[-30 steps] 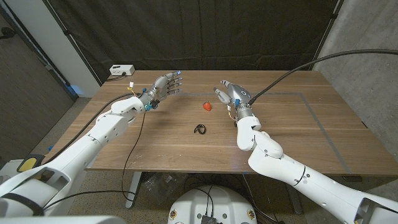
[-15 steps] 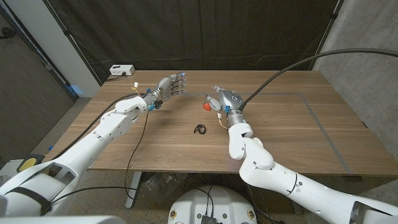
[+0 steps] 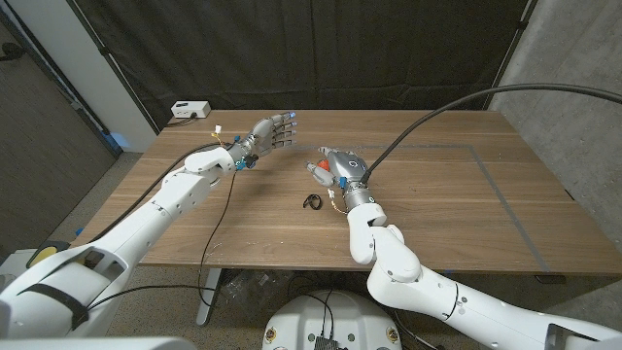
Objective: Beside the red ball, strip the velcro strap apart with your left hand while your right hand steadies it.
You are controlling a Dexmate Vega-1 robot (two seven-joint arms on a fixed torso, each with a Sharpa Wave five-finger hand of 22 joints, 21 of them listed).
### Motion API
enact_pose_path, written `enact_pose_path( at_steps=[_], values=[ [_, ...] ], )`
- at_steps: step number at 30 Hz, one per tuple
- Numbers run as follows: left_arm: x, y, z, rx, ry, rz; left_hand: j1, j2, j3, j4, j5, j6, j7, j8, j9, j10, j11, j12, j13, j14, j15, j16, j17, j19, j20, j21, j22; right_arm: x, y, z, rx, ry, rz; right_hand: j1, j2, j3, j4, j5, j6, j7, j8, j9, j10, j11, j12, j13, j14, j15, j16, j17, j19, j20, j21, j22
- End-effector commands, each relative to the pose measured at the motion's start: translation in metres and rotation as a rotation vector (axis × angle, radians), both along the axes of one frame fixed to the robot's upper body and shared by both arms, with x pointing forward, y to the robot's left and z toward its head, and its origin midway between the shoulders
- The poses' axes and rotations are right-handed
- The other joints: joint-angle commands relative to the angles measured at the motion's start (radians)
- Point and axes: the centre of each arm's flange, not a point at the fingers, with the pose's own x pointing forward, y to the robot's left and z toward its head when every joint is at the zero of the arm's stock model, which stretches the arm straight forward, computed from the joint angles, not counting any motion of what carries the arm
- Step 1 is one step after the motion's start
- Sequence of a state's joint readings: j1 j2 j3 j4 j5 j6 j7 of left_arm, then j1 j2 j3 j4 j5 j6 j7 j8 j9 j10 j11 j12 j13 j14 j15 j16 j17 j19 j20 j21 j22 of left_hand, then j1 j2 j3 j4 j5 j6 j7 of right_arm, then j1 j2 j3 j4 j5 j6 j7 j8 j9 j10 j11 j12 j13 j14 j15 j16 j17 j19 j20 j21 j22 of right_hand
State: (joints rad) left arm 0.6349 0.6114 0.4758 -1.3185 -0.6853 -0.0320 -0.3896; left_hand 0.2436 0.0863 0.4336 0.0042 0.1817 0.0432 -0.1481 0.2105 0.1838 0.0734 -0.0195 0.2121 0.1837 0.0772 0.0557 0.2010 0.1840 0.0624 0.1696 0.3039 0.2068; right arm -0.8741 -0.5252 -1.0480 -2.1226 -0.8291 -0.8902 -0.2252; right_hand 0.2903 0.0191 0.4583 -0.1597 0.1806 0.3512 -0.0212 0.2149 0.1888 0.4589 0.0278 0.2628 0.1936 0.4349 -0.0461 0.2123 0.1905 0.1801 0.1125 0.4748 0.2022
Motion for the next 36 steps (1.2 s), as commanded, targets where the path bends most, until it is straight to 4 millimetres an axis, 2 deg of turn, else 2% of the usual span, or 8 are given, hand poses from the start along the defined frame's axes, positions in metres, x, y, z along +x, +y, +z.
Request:
enact_pose_path(
  at_steps=[1, 5, 10, 19, 25, 34, 35, 36],
  values=[
    [-0.005, -0.007, -0.004, 0.019, 0.019, -0.005, 0.005, 0.004, 0.005, 0.001, 0.006, 0.004, -0.002, -0.001, 0.004, 0.006, 0.0, 0.002, 0.005, 0.001, -0.001, -0.002, 0.003, -0.008, -0.002, 0.003, 0.003, -0.007, 0.011, -0.019, -0.022, -0.01, -0.041, 0.054, -0.014, 0.001, -0.014, 0.009, 0.042, 0.0, 0.015, 0.005, 0.044, -0.008, 0.02, 0.012, 0.038, -0.042, 0.015, 0.004, 0.018, 0.001, 0.01, 0.007],
    [-0.015, -0.001, -0.011, 0.004, 0.049, 0.047, 0.014, 0.005, 0.01, -0.006, 0.005, 0.0, 0.005, -0.006, 0.005, -0.009, 0.007, -0.006, 0.005, -0.034, 0.005, -0.016, 0.003, -0.05, -0.003, -0.012, 0.003, -0.009, 0.011, -0.023, -0.014, -0.015, -0.043, 0.073, -0.02, -0.005, -0.011, 0.012, 0.076, 0.002, 0.026, 0.007, 0.068, -0.016, 0.031, 0.019, 0.055, -0.042, 0.023, 0.01, 0.019, 0.001, 0.012, 0.008],
    [-0.025, 0.011, -0.019, -0.009, 0.078, 0.118, 0.02, 0.009, 0.015, -0.008, 0.004, 0.002, 0.011, -0.007, 0.005, -0.012, 0.007, -0.008, 0.005, -0.05, 0.01, -0.02, 0.003, -0.065, -0.005, -0.017, 0.004, -0.008, 0.014, -0.028, -0.017, -0.034, -0.063, 0.122, -0.016, -0.027, -0.003, 0.021, 0.142, -0.008, 0.047, 0.012, 0.183, -0.037, 0.091, 0.048, 0.194, -0.092, 0.11, 0.065, 0.059, -0.029, 0.036, 0.015],
    [-0.039, 0.034, -0.02, -0.009, 0.083, 0.212, 0.025, 0.014, 0.02, -0.01, 0.003, 0.001, 0.017, -0.008, 0.005, -0.017, 0.01, -0.01, 0.006, -0.061, 0.014, -0.021, 0.003, -0.072, -0.007, -0.019, 0.005, 0.005, 0.025, -0.037, -0.039, -0.007, -0.065, 0.164, -0.044, -0.041, -0.016, 0.031, 0.173, -0.027, 0.057, 0.013, 0.192, -0.048, 0.102, 0.061, 0.197, -0.112, 0.132, 0.09, 0.062, -0.037, 0.042, 0.019],
    [-0.03, 0.046, -0.014, -0.002, 0.051, 0.178, 0.028, 0.015, 0.022, -0.011, 0.002, 0.002, 0.017, -0.008, 0.005, -0.019, 0.01, -0.01, 0.006, -0.057, 0.013, -0.017, 0.004, -0.061, -0.004, -0.013, 0.006, 0.017, 0.033, -0.043, -0.042, 0.018, -0.052, 0.189, -0.056, -0.05, -0.016, 0.04, 0.185, -0.032, 0.06, 0.013, 0.205, -0.055, 0.11, 0.068, 0.217, -0.125, 0.154, 0.107, 0.056, -0.038, 0.042, 0.021],
    [-0.015, 0.062, 0.006, 0.14, -0.047, 0.123, 0.031, 0.003, 0.019, -0.017, 0.0, 0.035, 0.019, 0.001, 0.006, 0.003, 0.0, -0.002, 0.006, -0.047, -0.009, -0.011, 0.004, -0.049, -0.005, -0.006, 0.008, 0.025, 0.039, -0.05, -0.031, 0.007, -0.07, 0.238, -0.072, -0.092, 0.001, 0.062, 0.266, -0.027, 0.079, 0.015, 0.299, -0.069, 0.165, 0.107, 0.299, -0.142, 0.272, 0.195, 0.046, -0.038, 0.051, 0.031],
    [-0.013, 0.064, 0.008, 0.152, -0.066, 0.121, 0.034, -0.009, 0.016, -0.023, 0.0, 0.065, 0.021, 0.009, 0.006, 0.019, -0.004, 0.003, 0.006, -0.037, -0.021, -0.008, 0.003, -0.046, -0.012, -0.005, 0.007, 0.025, 0.039, -0.051, -0.029, 0.002, -0.077, 0.243, -0.074, -0.098, 0.002, 0.064, 0.276, -0.027, 0.082, 0.017, 0.308, -0.068, 0.172, 0.113, 0.307, -0.145, 0.287, 0.208, 0.045, -0.038, 0.052, 0.032],
    [-0.012, 0.066, 0.009, 0.16, -0.083, 0.123, 0.04, -0.022, 0.013, -0.032, 0.002, 0.094, 0.011, 0.017, 0.006, 0.034, -0.025, 0.007, 0.006, -0.026, -0.031, -0.005, 0.002, -0.043, -0.023, -0.004, 0.006, 0.026, 0.04, -0.052, -0.027, -0.002, -0.082, 0.247, -0.077, -0.103, 0.002, 0.065, 0.288, -0.025, 0.086, 0.019, 0.316, -0.068, 0.178, 0.119, 0.312, -0.147, 0.299, 0.218, 0.045, -0.038, 0.053, 0.033]
  ],
)
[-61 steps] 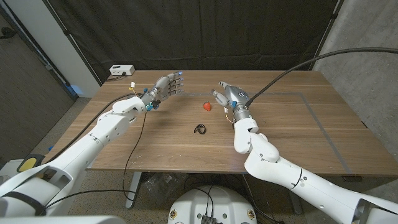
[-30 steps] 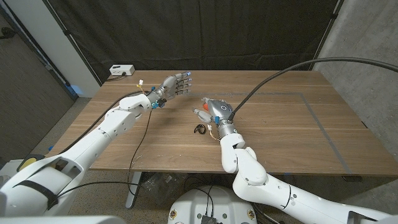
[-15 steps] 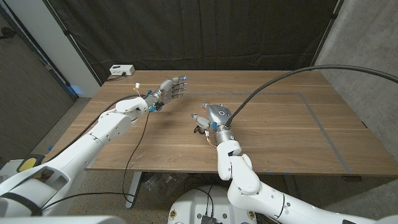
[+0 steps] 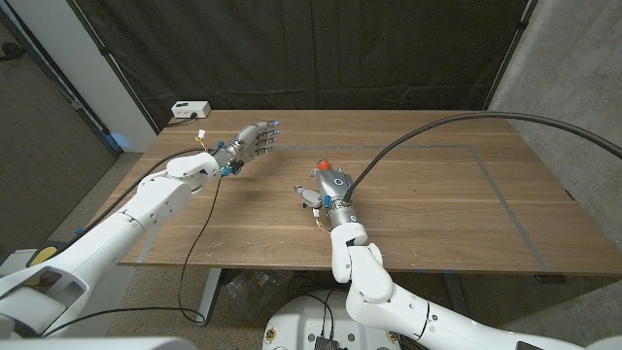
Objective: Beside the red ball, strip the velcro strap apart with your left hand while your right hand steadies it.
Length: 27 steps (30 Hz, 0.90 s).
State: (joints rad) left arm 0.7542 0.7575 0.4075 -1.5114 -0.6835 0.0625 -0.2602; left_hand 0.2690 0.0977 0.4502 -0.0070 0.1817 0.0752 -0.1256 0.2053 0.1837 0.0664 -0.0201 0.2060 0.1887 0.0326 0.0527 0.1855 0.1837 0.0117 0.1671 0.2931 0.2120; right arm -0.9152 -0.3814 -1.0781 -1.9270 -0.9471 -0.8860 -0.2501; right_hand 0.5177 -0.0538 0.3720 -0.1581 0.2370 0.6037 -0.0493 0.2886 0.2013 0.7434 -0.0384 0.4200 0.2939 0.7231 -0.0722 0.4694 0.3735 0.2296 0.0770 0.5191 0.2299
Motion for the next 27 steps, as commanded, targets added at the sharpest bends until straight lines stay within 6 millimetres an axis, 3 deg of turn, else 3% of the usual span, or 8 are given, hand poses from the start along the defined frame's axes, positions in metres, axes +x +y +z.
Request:
enact_pose_path(
  at_steps=[1, 3, 4, 8, 13, 18, 27],
  values=[
    [0.017, 0.026, 0.019, 0.134, -0.106, -0.027, 0.022, -0.047, -0.006, -0.031, 0.003, 0.103, -0.006, 0.032, 0.006, 0.07, -0.038, 0.021, 0.001, 0.037, -0.037, 0.015, 0.001, 0.02, -0.034, 0.011, 0.0, 0.011, 0.009, -0.011, 0.016, -0.015, -0.022, 0.023, -0.006, -0.02, 0.001, 0.01, 0.043, 0.002, 0.015, 0.008, 0.037, -0.005, 0.026, 0.023, 0.031, -0.121, 0.053, 0.044, -0.004, -0.004, 0.01, 0.006],
    [0.019, 0.03, 0.023, 0.165, -0.122, -0.034, 0.046, -0.079, -0.01, -0.061, 0.008, 0.213, -0.006, 0.057, 0.005, 0.165, -0.065, 0.042, 0.0, 0.107, -0.076, 0.029, -0.001, 0.049, -0.066, 0.022, -0.002, 0.012, 0.01, -0.014, 0.017, -0.023, -0.034, 0.033, -0.011, -0.032, 0.002, 0.014, 0.054, 0.0, 0.018, 0.011, 0.059, -0.009, 0.043, 0.038, 0.035, -0.125, 0.08, 0.071, 0.003, -0.008, 0.016, 0.009],
    [0.02, 0.031, 0.025, 0.177, -0.125, -0.033, 0.059, -0.097, -0.014, -0.076, 0.01, 0.278, 0.012, 0.069, 0.004, 0.22, -0.06, 0.052, 0.0, 0.154, -0.099, 0.035, -0.002, 0.079, -0.093, 0.033, -0.003, 0.013, 0.011, -0.015, 0.02, -0.023, -0.035, 0.042, -0.015, -0.04, 0.002, 0.018, 0.066, -0.002, 0.022, 0.014, 0.07, -0.013, 0.053, 0.048, 0.041, -0.127, 0.1, 0.09, 0.004, -0.01, 0.019, 0.011],
    [0.02, 0.036, 0.029, 0.209, -0.128, -0.021, 0.101, -0.139, -0.019, -0.113, 0.015, 0.387, 0.049, 0.083, 0.003, 0.344, -0.068, 0.067, -0.001, 0.25, -0.132, 0.043, -0.005, 0.114, -0.126, 0.044, -0.007, 0.015, 0.015, -0.02, 0.021, -0.027, -0.038, 0.08, -0.024, -0.062, -0.001, 0.031, 0.1, -0.001, 0.033, 0.023, 0.103, -0.03, 0.094, 0.088, 0.048, -0.135, 0.163, 0.158, 0.008, -0.017, 0.03, 0.018],
    [0.022, 0.038, 0.028, 0.228, -0.116, -0.014, 0.123, -0.152, -0.018, -0.128, 0.021, 0.416, 0.054, 0.086, 0.003, 0.365, -0.076, 0.065, -0.001, 0.268, -0.144, 0.04, -0.006, 0.123, -0.114, 0.046, -0.008, 0.014, 0.021, -0.024, 0.015, -0.051, -0.065, 0.129, -0.032, -0.089, -0.001, 0.046, 0.143, -0.007, 0.052, 0.036, 0.127, -0.047, 0.15, 0.143, 0.061, -0.141, 0.24, 0.248, 0.021, -0.024, 0.048, 0.028],
    [0.028, 0.038, 0.025, 0.234, -0.096, -0.024, 0.135, -0.158, -0.018, -0.133, 0.024, 0.408, 0.063, 0.076, 0.003, 0.359, -0.058, 0.056, -0.001, 0.264, -0.139, 0.032, -0.006, 0.121, -0.089, 0.045, -0.008, 0.009, 0.027, -0.028, 0.013, -0.095, -0.123, 0.17, -0.054, -0.132, 0.005, 0.061, 0.189, -0.006, 0.077, 0.057, 0.154, -0.053, 0.223, 0.213, 0.073, -0.14, 0.327, 0.355, 0.057, -0.025, 0.085, 0.047],
    [0.038, 0.031, 0.026, 0.243, -0.087, -0.054, 0.134, -0.159, -0.02, -0.128, 0.026, 0.393, 0.068, 0.063, 0.003, 0.349, -0.054, 0.045, 0.0, 0.257, -0.132, 0.024, -0.004, 0.12, -0.075, 0.044, -0.007, -0.003, 0.026, -0.036, 0.054, -0.128, -0.218, 0.169, -0.059, -0.161, 0.018, 0.068, 0.16, -0.009, 0.07, 0.068, 0.112, -0.05, 0.239, 0.249, 0.045, -0.139, 0.337, 0.375, 0.073, -0.016, 0.107, 0.062]
  ],
)
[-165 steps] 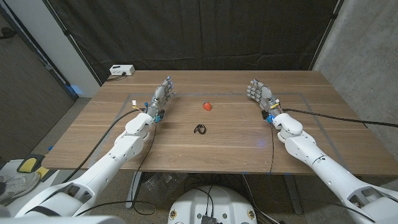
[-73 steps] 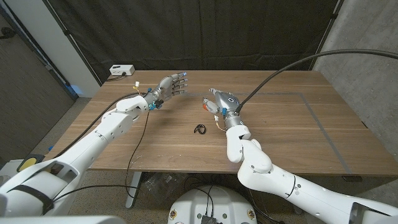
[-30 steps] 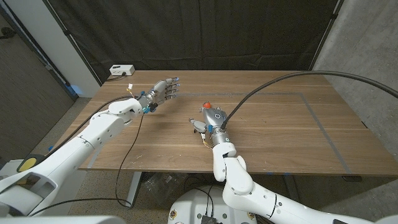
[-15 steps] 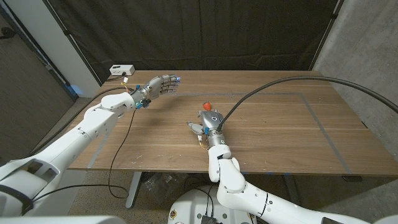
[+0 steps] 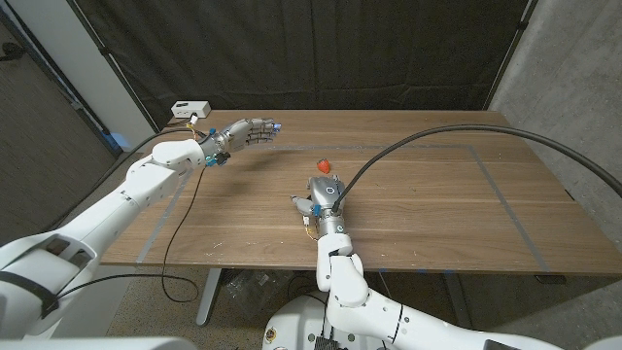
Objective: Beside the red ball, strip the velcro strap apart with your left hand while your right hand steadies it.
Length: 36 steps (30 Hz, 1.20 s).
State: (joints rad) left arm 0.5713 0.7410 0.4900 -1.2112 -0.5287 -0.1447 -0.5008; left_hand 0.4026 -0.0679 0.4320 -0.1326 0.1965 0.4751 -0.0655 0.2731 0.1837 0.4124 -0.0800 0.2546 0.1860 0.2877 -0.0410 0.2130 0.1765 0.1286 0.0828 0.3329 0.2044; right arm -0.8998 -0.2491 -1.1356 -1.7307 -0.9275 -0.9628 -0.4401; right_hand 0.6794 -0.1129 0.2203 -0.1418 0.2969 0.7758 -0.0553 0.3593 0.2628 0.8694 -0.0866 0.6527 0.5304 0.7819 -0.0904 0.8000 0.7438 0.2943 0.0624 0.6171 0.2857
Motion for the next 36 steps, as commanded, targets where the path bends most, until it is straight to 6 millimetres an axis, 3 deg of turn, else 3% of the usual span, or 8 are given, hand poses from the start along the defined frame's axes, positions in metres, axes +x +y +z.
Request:
enact_pose_path(
  at_steps=[1, 6, 14, 21, 24, 28, 36],
  values=[
    [0.013, -0.005, 0.003, 0.028, 0.014, -0.023, 0.0, 0.007, -0.002, -0.002, 0.011, -0.011, 0.005, -0.007, 0.004, 0.003, 0.006, -0.005, 0.003, -0.001, -0.036, -0.005, 0.003, 0.002, 0.01, 0.004, 0.0, -0.014, 0.001, -0.011, 0.038, -0.07, -0.128, 0.008, 0.001, -0.011, 0.003, 0.008, -0.014, -0.005, -0.001, 0.007, -0.015, -0.003, 0.008, 0.014, -0.016, -0.121, 0.006, 0.004, 0.007, -0.002, 0.009, 0.007],
    [0.017, -0.01, 0.009, 0.035, 0.013, -0.043, -0.004, 0.009, -0.003, 0.003, 0.011, -0.024, 0.009, -0.016, 0.004, -0.005, 0.015, -0.011, 0.004, -0.004, -0.035, -0.008, 0.004, 0.001, 0.012, 0.004, 0.001, -0.021, 0.0, -0.014, 0.038, -0.034, -0.152, 0.034, 0.007, -0.021, -0.001, 0.018, 0.021, -0.011, 0.021, 0.018, 0.003, -0.009, 0.04, 0.041, 0.009, -0.127, 0.028, 0.016, 0.004, -0.007, 0.022, 0.019],
    [0.021, -0.015, 0.015, 0.027, 0.012, -0.052, -0.013, 0.012, -0.007, 0.012, 0.01, -0.032, 0.011, -0.024, 0.005, -0.013, 0.021, -0.019, 0.004, -0.009, -0.029, -0.012, 0.006, -0.002, 0.023, 0.002, 0.002, -0.024, 0.0, -0.02, 0.02, 0.009, -0.139, 0.109, 0.032, -0.013, -0.016, 0.034, 0.039, -0.007, 0.021, 0.009, 0.029, -0.016, 0.079, 0.073, 0.041, -0.134, 0.045, 0.011, 0.038, -0.023, 0.057, 0.036],
    [0.023, -0.017, 0.017, 0.018, 0.009, -0.059, -0.019, 0.013, -0.01, 0.017, 0.01, -0.031, 0.012, -0.027, 0.005, -0.013, 0.022, -0.021, 0.005, -0.01, -0.027, -0.012, 0.007, -0.001, 0.025, 0.002, 0.002, -0.018, 0.0, -0.019, 0.005, 0.0, -0.135, 0.162, 0.042, -0.012, -0.016, 0.045, 0.103, -0.018, 0.028, -0.009, 0.094, -0.029, 0.095, 0.054, 0.08, -0.137, 0.064, 0.012, 0.049, -0.048, 0.086, 0.054],
    [0.023, -0.017, 0.018, 0.015, 0.008, -0.06, -0.022, 0.013, -0.011, 0.019, 0.01, -0.027, 0.014, -0.026, 0.005, -0.011, 0.022, -0.021, 0.005, -0.01, -0.027, -0.013, 0.007, -0.001, 0.025, 0.003, 0.002, -0.013, -0.001, -0.022, 0.009, 0.015, -0.138, 0.16, 0.04, -0.016, -0.011, 0.046, 0.117, -0.024, 0.029, -0.013, 0.101, -0.029, 0.097, 0.053, 0.085, -0.133, 0.066, 0.017, 0.047, -0.051, 0.091, 0.058],
    [0.023, -0.017, 0.018, 0.011, 0.016, -0.065, -0.026, 0.013, -0.013, 0.022, 0.009, -0.025, 0.016, -0.027, 0.005, -0.008, 0.022, -0.021, 0.005, -0.009, -0.026, -0.013, 0.007, -0.001, 0.027, 0.002, 0.002, -0.007, -0.003, -0.026, 0.02, 0.004, -0.151, 0.114, 0.038, -0.037, 0.017, 0.042, 0.133, -0.015, 0.028, -0.02, 0.114, -0.022, 0.098, 0.045, 0.091, -0.128, 0.064, 0.02, 0.046, -0.051, 0.098, 0.06],
    [0.025, -0.018, 0.02, 0.007, 0.02, -0.068, -0.038, 0.013, -0.019, 0.03, 0.009, -0.021, 0.022, -0.03, 0.006, -0.005, 0.028, -0.023, 0.005, -0.008, -0.026, -0.013, 0.008, 0.0, 0.028, 0.003, 0.003, -0.001, -0.004, -0.033, 0.034, -0.029, -0.188, 0.148, 0.039, -0.032, 0.003, 0.048, 0.137, -0.02, 0.019, -0.029, 0.109, -0.028, 0.098, 0.047, 0.093, -0.137, 0.063, 0.022, 0.043, -0.052, 0.109, 0.064]
  ],
)
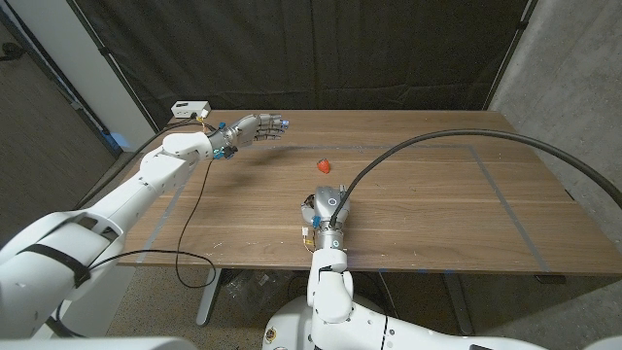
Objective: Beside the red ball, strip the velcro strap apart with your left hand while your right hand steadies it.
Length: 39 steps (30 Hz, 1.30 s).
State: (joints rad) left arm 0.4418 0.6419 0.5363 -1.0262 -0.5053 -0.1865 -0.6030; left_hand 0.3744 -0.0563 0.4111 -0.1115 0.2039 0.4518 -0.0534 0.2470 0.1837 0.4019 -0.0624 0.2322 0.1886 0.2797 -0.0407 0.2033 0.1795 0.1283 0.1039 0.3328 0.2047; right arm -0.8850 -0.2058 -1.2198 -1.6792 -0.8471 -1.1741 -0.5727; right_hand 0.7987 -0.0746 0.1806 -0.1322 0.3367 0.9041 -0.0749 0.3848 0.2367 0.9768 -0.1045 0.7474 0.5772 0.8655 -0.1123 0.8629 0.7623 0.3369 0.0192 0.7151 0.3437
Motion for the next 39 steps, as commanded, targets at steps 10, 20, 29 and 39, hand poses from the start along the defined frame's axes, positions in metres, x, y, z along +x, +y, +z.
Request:
enact_pose_path(
  at_steps=[10, 20, 29, 39],
  values=[
    [0.003, 0.0, 0.004, -0.018, 0.011, -0.008, -0.025, 0.002, -0.004, 0.019, 0.001, 0.001, 0.011, -0.008, 0.006, 0.007, 0.011, -0.003, 0.003, 0.0, -0.023, -0.003, 0.006, 0.001, 0.008, 0.003, 0.003, 0.017, 0.0, -0.01, 0.002, -0.038, -0.045, 0.097, 0.007, 0.014, -0.024, 0.019, 0.079, -0.016, 0.006, -0.012, 0.055, -0.026, 0.029, 0.01, 0.024, -0.115, 0.024, 0.033, 0.0, -0.021, 0.037, 0.02],
    [0.008, -0.001, 0.004, -0.02, 0.023, -0.014, -0.038, 0.003, -0.011, 0.027, 0.001, -0.002, 0.01, -0.013, 0.006, 0.006, 0.013, -0.006, 0.004, 0.0, -0.022, -0.004, 0.007, 0.002, 0.008, 0.003, 0.003, 0.023, 0.001, -0.009, -0.011, -0.012, -0.041, 0.192, 0.032, 0.03, -0.032, 0.029, 0.155, -0.028, 0.019, -0.016, 0.111, -0.044, 0.06, 0.029, 0.053, -0.116, 0.055, 0.068, 0.002, -0.045, 0.07, 0.027],
    [0.012, 0.0, 0.002, -0.022, 0.032, -0.013, -0.05, 0.003, -0.016, 0.035, 0.001, -0.004, 0.011, -0.017, 0.007, 0.005, 0.014, -0.009, 0.004, 0.0, -0.022, -0.005, 0.007, 0.004, 0.009, 0.004, 0.004, 0.026, 0.002, -0.003, -0.009, -0.034, -0.024, 0.333, 0.101, 0.064, -0.033, 0.013, 0.218, -0.035, 0.03, -0.018, 0.17, -0.051, 0.06, -0.005, 0.082, -0.118, 0.067, 0.068, -0.001, -0.072, 0.121, 0.044],
    [0.02, -0.005, 0.0, 0.0, 0.04, -0.03, -0.058, 0.005, -0.019, 0.041, 0.002, -0.008, 0.01, -0.021, 0.007, 0.002, 0.016, -0.012, 0.004, -0.001, -0.022, -0.006, 0.007, 0.003, 0.011, 0.003, 0.004, 0.026, -0.001, 0.015, 0.004, -0.11, -0.036, 0.329, 0.138, 0.036, -0.002, -0.024, 0.223, -0.046, 0.0, -0.035, 0.165, -0.063, 0.021, -0.053, 0.098, -0.118, 0.07, 0.059, -0.019, -0.12, 0.163, 0.06]
  ],
)
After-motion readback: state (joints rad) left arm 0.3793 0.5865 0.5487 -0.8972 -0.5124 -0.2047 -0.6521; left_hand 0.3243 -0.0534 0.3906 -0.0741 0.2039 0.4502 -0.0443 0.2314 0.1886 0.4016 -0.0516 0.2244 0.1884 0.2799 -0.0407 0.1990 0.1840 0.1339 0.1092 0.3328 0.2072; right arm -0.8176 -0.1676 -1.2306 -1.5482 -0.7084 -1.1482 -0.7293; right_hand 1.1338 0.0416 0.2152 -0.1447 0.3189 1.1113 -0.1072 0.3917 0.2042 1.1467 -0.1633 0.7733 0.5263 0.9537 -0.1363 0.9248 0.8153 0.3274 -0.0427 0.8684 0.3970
